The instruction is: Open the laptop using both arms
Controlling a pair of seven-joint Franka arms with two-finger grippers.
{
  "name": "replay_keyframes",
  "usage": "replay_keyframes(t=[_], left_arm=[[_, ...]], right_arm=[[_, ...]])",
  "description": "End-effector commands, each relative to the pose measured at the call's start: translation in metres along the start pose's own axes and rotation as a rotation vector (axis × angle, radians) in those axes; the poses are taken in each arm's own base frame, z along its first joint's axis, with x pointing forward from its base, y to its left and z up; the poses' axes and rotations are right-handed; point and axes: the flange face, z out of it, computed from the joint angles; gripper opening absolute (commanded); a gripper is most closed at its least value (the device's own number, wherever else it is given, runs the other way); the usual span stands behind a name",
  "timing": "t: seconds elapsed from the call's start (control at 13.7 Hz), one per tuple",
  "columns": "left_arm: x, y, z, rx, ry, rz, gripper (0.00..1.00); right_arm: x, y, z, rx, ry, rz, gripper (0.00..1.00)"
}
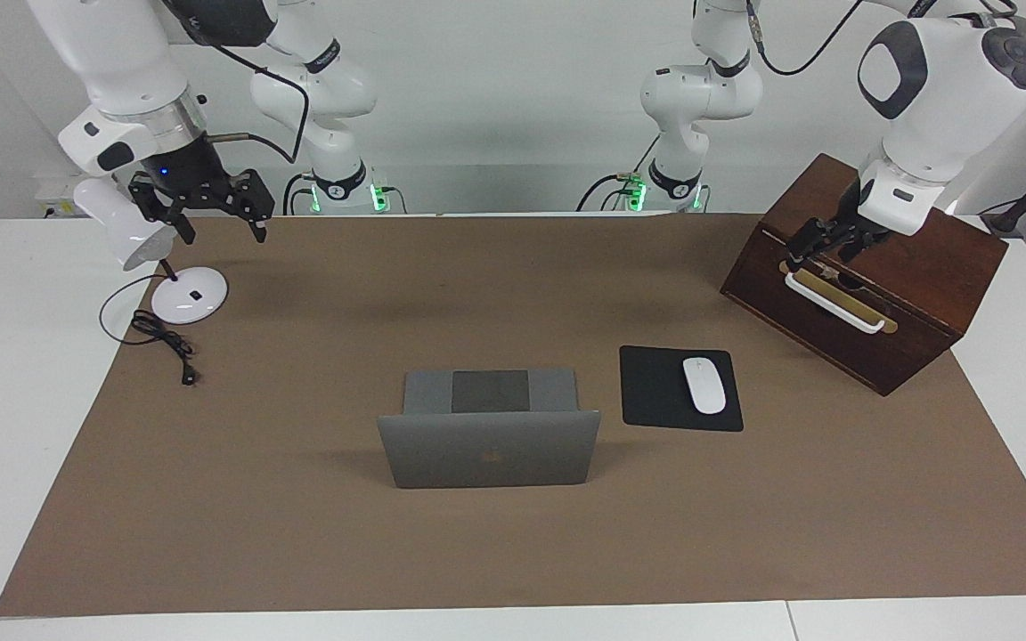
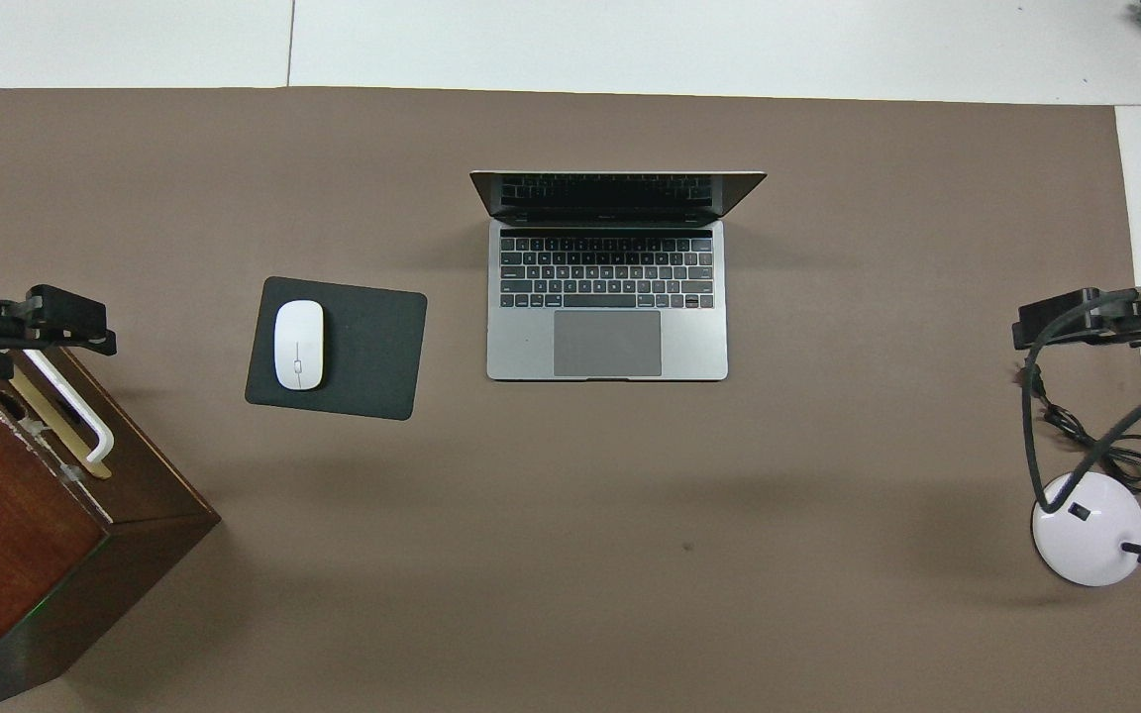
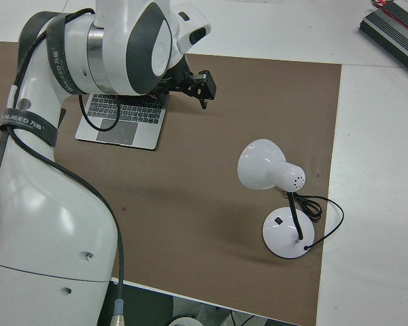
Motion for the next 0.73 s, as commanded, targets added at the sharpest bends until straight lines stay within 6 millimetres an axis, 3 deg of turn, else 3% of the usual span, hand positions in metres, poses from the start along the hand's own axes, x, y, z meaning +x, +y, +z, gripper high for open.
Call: replay_keyframes(t=[0.0, 0.36, 0.66], left_arm=[[0.001, -0.002, 0.000, 0.012, 0.003, 0.006, 1.00], [0.002, -0.005, -0.007, 0.018, 0.014, 0.037, 1.00], [0.003, -0.003, -0.025, 0.050, 0.050, 0.086, 1.00]], right_arm=[[0.000, 0.002, -0.001, -0.002, -0.002, -0.015, 1.00], [-0.001, 0.000, -0.002, -0.002, -0.002, -0.020, 1.00], [-0.002, -0.006, -0.002, -0.002, -0.004, -0.030, 1.00]])
